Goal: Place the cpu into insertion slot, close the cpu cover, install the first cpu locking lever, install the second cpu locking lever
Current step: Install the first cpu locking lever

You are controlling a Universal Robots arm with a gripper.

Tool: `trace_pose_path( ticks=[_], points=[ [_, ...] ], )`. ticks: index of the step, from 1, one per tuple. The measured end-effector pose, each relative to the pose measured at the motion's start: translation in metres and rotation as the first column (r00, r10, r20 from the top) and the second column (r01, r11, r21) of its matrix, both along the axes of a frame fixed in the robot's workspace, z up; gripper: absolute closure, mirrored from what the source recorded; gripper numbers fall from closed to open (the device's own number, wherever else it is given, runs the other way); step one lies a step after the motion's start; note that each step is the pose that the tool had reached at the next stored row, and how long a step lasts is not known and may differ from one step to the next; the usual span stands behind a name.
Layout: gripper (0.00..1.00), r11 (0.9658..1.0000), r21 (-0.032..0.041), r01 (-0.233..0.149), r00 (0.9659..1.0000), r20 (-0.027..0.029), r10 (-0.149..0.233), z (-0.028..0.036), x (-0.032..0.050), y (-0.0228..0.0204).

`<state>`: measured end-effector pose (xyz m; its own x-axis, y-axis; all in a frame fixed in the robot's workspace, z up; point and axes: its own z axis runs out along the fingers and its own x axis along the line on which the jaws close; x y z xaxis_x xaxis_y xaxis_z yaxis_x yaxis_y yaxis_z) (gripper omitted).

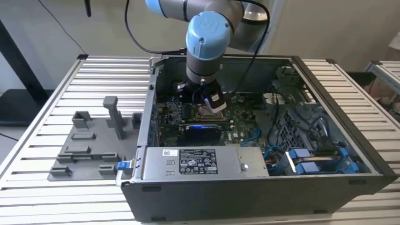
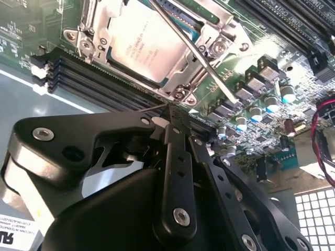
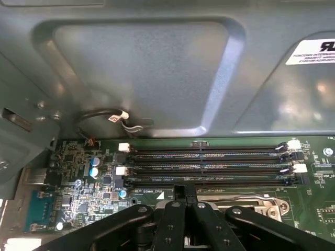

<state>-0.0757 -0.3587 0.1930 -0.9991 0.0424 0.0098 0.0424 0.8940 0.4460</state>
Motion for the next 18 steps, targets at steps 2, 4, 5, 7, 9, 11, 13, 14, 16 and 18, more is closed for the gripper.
trace_pose_path(
  ticks=[2, 4, 5, 7, 9, 11, 13, 14, 16, 18],
  points=[
    [0.89, 1.0000, 0.0000, 0.000, 1.0000, -0.0001, 0.000, -0.0003, 0.0016, 0.0000],
    [0.89, 1.0000, 0.0000, 0.000, 1.0000, 0.0000, 0.000, -0.0007, 0.0037, -0.0001],
    [0.89, 1.0000, 0.0000, 0.000, 1.0000, -0.0001, 0.000, -0.0009, 0.0049, -0.0001],
    [0.89, 1.0000, 0.0000, 0.000, 1.0000, -0.0001, 0.000, -0.0013, 0.0066, -0.0001],
    [0.89, 1.0000, -0.0001, 0.000, 1.0000, -0.0001, 0.000, -0.0018, 0.0083, 0.0000],
    [0.89, 1.0000, -0.0001, 0.000, 1.0000, -0.0001, 0.000, -0.0024, 0.0103, -0.0001],
    [0.89, 1.0000, 0.0000, 0.000, 1.0000, 0.0000, 0.000, -0.0030, 0.0126, -0.0001],
    [0.89, 1.0000, 0.0000, 0.000, 1.0000, -0.0001, 0.000, -0.0032, 0.0137, -0.0001],
    [0.89, 1.0000, -0.0001, 0.000, 1.0000, -0.0001, 0.000, -0.0037, 0.0162, -0.0001],
    [0.89, 1.0000, 0.0000, 0.000, 1.0000, 0.0000, 0.000, -0.0041, 0.0188, 0.0000]
  ],
)
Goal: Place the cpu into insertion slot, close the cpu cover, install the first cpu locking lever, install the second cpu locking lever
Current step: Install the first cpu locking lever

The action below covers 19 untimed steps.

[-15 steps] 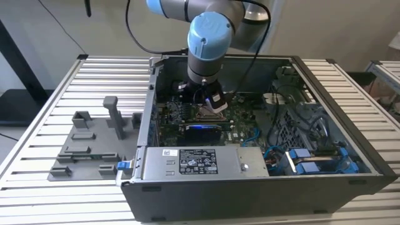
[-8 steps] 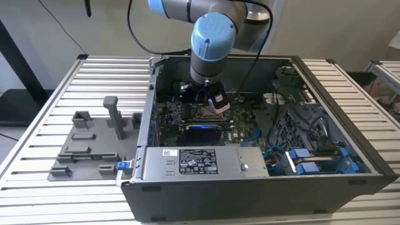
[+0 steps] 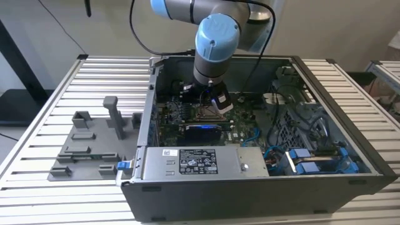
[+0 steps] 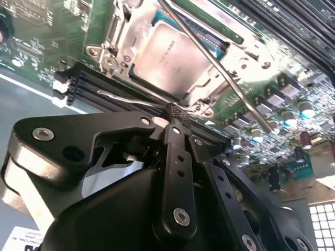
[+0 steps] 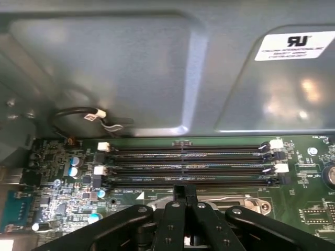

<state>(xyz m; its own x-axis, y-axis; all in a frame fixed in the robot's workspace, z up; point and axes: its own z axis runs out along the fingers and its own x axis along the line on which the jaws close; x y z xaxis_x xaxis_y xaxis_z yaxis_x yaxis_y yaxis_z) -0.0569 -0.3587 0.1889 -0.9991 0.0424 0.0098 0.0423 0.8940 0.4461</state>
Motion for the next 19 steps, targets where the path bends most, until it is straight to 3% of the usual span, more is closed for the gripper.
trace_pose_path(
  ticks=[19],
  points=[
    [0.89, 1.0000, -0.0001, 0.000, 1.0000, -0.0001, 0.000, -0.0029, 0.0247, 0.0002]
  ],
)
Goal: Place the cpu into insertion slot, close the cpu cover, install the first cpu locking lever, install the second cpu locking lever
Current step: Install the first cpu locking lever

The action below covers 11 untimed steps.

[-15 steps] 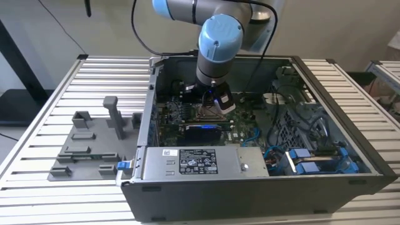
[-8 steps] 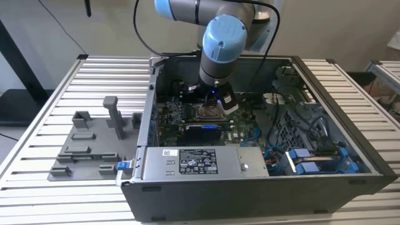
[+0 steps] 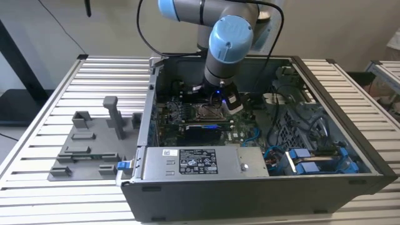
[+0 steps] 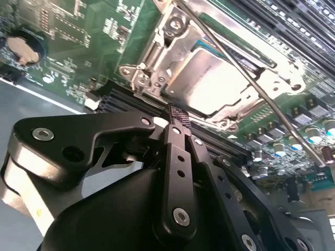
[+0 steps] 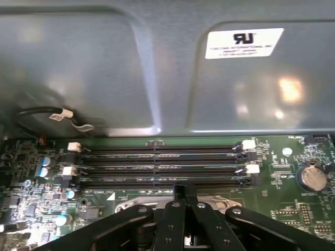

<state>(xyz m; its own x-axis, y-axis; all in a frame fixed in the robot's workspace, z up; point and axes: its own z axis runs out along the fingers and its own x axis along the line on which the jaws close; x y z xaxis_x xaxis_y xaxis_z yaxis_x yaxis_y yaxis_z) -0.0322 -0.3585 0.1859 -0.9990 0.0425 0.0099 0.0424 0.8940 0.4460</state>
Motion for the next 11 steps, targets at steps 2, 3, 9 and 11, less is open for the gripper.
trace_pose_path(
  ticks=[2, 3, 9, 11],
  points=[
    [0.89, 1.0000, 0.0001, 0.000, 1.0000, 0.0001, 0.000, -0.0002, 0.0022, 0.0002],
    [0.89, 1.0000, 0.0000, 0.000, 1.0000, 0.0001, 0.000, -0.0003, 0.0033, 0.0004],
    [0.89, 1.0000, 0.0067, 0.001, 1.0000, 0.0003, -0.001, 0.0046, 0.0032, 0.0003],
    [0.89, 0.9999, 0.0110, 0.005, 1.0000, 0.0000, -0.005, 0.0059, 0.0030, 0.0001]
  ],
)
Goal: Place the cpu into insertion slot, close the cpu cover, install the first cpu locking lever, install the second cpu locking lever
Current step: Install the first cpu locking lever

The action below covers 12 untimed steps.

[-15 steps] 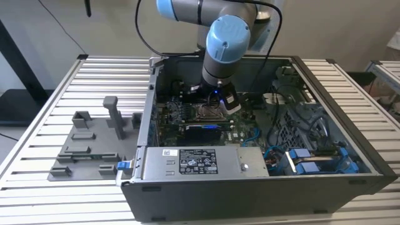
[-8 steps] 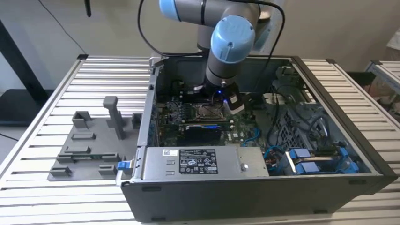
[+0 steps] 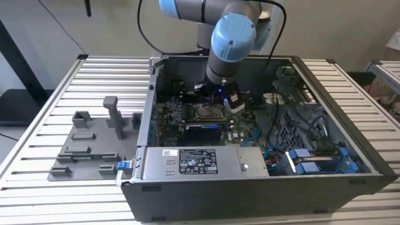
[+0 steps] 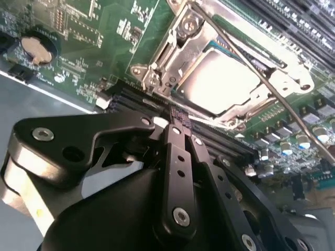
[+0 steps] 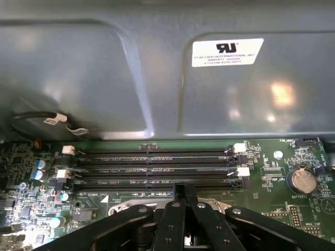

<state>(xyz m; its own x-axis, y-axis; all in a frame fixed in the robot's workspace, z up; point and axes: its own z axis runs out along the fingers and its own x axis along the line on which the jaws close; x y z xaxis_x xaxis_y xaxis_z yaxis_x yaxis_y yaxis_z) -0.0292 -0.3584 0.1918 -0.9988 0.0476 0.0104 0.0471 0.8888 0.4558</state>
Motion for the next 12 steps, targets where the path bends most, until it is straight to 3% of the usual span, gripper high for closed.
trace_pose_path(
  ticks=[3, 9, 12],
  points=[
    [0.89, 1.0000, 0.0064, 0.007, 1.0000, 0.0001, -0.007, 0.0040, -0.0020, 0.0000],
    [0.89, 0.9999, 0.0087, 0.008, 1.0000, 0.0001, -0.008, 0.0136, -0.0106, 0.0002],
    [0.89, 0.9999, 0.0110, 0.008, 1.0000, 0.0001, -0.008, 0.0150, -0.0194, 0.0002]
  ],
)
